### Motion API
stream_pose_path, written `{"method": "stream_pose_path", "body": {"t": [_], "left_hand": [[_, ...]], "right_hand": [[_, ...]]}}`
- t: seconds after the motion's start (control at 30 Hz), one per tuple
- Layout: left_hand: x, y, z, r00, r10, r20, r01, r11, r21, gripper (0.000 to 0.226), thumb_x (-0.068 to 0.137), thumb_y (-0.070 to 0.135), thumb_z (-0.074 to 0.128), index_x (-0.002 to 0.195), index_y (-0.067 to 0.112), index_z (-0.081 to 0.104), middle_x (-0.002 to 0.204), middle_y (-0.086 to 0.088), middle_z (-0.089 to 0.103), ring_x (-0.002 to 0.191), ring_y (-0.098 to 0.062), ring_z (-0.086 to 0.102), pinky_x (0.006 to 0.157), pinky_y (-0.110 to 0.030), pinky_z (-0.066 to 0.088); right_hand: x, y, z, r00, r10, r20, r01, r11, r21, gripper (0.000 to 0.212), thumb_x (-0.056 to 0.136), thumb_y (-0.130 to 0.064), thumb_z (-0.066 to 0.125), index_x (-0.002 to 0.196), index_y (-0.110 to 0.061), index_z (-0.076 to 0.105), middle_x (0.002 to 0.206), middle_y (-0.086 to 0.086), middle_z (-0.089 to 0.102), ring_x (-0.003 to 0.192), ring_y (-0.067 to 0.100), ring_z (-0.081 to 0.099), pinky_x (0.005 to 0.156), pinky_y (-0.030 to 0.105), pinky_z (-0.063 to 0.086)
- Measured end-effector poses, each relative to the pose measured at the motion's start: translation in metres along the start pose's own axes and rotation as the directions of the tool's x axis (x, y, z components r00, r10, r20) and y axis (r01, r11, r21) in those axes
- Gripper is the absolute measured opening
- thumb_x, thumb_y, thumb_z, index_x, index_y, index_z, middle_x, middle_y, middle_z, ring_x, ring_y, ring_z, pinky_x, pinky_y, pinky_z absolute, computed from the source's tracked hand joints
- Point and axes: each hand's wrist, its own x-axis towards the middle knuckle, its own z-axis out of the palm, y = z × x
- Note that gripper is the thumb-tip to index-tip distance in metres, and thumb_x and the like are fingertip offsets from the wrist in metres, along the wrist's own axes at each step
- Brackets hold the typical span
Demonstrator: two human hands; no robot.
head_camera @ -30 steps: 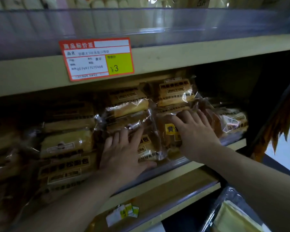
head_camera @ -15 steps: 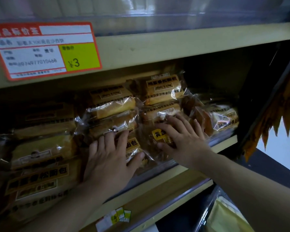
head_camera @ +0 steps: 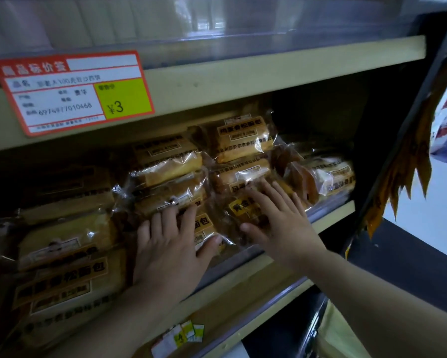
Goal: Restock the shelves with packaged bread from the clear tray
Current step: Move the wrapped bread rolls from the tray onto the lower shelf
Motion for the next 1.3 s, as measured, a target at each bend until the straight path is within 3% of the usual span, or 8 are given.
{"method": "stream_pose_path", "body": {"t": [0.13,0.23,0.43,0.53,0.67,0.93,1.1,1.3], "left_hand": [[-0.01,0.016,-0.006,0.985,0.099,-0.138,-0.102,0.995,-0.015,0.056,0.082,0.05,0.054,0.123,0.012,0.052,0.115,-0.016,0.049,0.104,-0.033,0.045,0.086,-0.047,0.029],[-0.025,0.049,-0.005,0.957,0.227,-0.179,-0.247,0.964,-0.097,0.056,0.077,0.045,0.057,0.124,0.014,0.051,0.118,-0.013,0.046,0.106,-0.031,0.043,0.087,-0.046,0.026],[-0.058,0.124,0.035,0.871,0.491,0.028,-0.466,0.841,-0.277,0.052,0.078,0.048,0.051,0.121,0.02,0.049,0.118,-0.007,0.043,0.108,-0.026,0.041,0.089,-0.043,0.023],[-0.077,0.153,0.059,0.731,0.657,0.184,-0.564,0.734,-0.379,0.048,0.087,0.048,0.045,0.128,0.026,0.038,0.13,-0.005,0.035,0.123,-0.025,0.033,0.097,-0.042,0.014],[-0.103,0.179,0.101,0.5,0.797,0.337,-0.654,0.603,-0.457,0.046,0.094,0.043,0.042,0.135,0.025,0.03,0.142,-0.003,0.02,0.132,-0.023,0.015,0.107,-0.04,0.009],[-0.157,0.199,0.166,0.215,0.817,0.535,-0.64,0.532,-0.555,0.052,0.09,0.03,0.053,0.137,0.022,0.032,0.136,-0.003,0.033,0.123,-0.023,0.035,0.103,-0.038,0.029],[-0.171,0.21,0.195,0.148,0.793,0.591,-0.661,0.524,-0.538,0.06,0.087,0.026,0.06,0.139,0.021,0.032,0.14,-0.004,0.032,0.13,-0.023,0.031,0.107,-0.039,0.027],[-0.182,0.219,0.227,0.132,0.775,0.619,-0.648,0.54,-0.538,0.078,0.079,0.02,0.07,0.139,0.032,0.021,0.147,0.0,0.032,0.135,-0.022,0.027,0.111,-0.048,0.02]], "right_hand": [[-0.054,0.009,0.003,0.998,-0.004,-0.066,0.004,1.0,0.001,0.061,0.09,-0.065,0.023,0.145,-0.042,0.01,0.157,-0.013,0.001,0.143,0.006,-0.012,0.118,0.041,-0.002],[-0.091,0.03,0.008,0.998,0.044,-0.045,-0.045,0.999,-0.019,0.058,0.091,-0.06,0.026,0.144,-0.04,0.015,0.156,-0.013,0.013,0.144,0.005,-0.003,0.118,0.042,0.006],[-0.161,0.064,0.015,0.972,0.235,-0.002,-0.235,0.972,-0.021,0.058,0.088,-0.061,0.026,0.141,-0.037,0.027,0.151,-0.017,0.02,0.143,0.005,0.01,0.117,0.035,0.006],[-0.2,0.084,0.02,0.94,0.341,0.014,-0.341,0.94,-0.015,0.057,0.087,-0.057,0.035,0.138,-0.032,0.036,0.148,-0.011,0.034,0.138,0.013,0.026,0.115,0.037,0.018],[-0.254,0.103,0.031,0.843,0.529,0.098,-0.528,0.848,-0.037,0.059,0.087,-0.047,0.052,0.141,-0.031,0.032,0.149,-0.006,0.031,0.134,0.019,0.031,0.11,0.038,0.028],[-0.343,0.108,0.063,0.693,0.626,0.358,-0.657,0.753,-0.043,0.053,0.082,-0.04,0.06,0.129,-0.032,0.037,0.129,-0.008,0.042,0.114,0.014,0.043,0.095,0.031,0.042],[-0.379,0.107,0.098,0.592,0.575,0.565,-0.624,0.77,-0.129,0.092,0.071,-0.041,0.073,0.142,-0.032,0.015,0.144,-0.004,0.033,0.126,0.017,0.035,0.106,0.036,0.036],[-0.389,0.111,0.123,0.613,0.63,0.477,-0.678,0.73,-0.093,0.1,0.069,-0.047,0.075,0.145,-0.03,0.012,0.148,-0.003,0.031,0.132,0.018,0.032,0.11,0.038,0.03]]}}
